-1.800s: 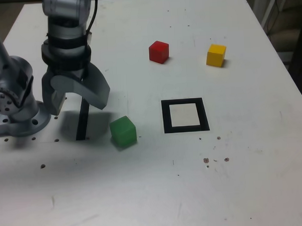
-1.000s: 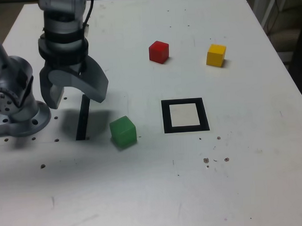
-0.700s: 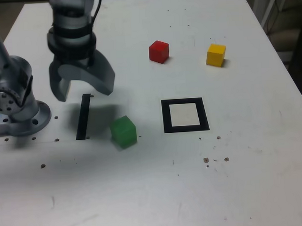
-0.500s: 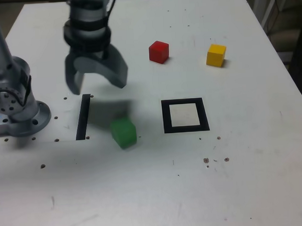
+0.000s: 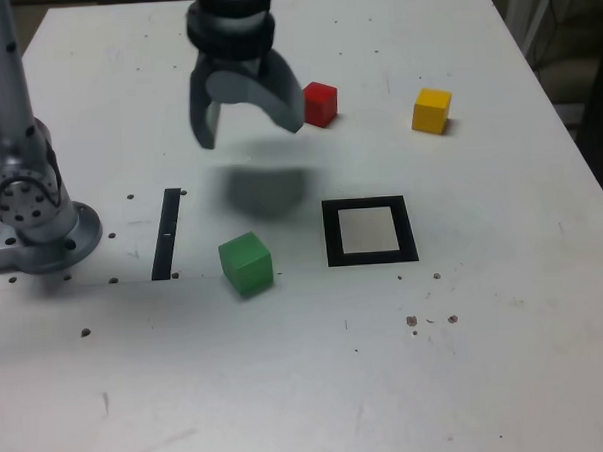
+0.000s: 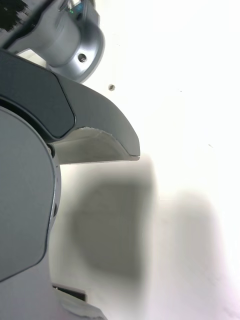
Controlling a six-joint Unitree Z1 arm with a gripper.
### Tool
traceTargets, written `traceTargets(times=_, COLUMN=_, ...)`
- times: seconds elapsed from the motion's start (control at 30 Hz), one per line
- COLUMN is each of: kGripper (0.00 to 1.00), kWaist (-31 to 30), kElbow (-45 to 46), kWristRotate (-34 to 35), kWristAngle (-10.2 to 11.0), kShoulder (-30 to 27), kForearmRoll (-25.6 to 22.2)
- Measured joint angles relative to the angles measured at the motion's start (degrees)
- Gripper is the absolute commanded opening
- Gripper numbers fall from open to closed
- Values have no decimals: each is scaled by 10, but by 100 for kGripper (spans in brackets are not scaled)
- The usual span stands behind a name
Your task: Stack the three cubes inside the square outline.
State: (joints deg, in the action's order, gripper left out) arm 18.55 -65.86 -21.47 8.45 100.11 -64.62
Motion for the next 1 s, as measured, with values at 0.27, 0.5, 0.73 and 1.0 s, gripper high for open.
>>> traceTargets(times=0.27, kGripper=100, kWaist=52, kElbow=-60, kWristRotate=-68, kWristAngle=-1, kShoulder=41, kForearmRoll=-6)
traceTargets(times=0.5, kGripper=100, kWaist=85, kElbow=-110, kWristRotate=-132, kWristAngle=-2, kShoulder=75, kForearmRoll=-19)
traceTargets(times=0.73, kGripper=100, kWaist=100, kElbow=-166, kWristRotate=-169, kWristAngle=-3, kShoulder=114, kForearmRoll=-36)
traceTargets(times=1.0, kGripper=99, kWaist=112, kElbow=-229, kWristRotate=-203, kWristAngle=6, kShoulder=162, kForearmRoll=-64)
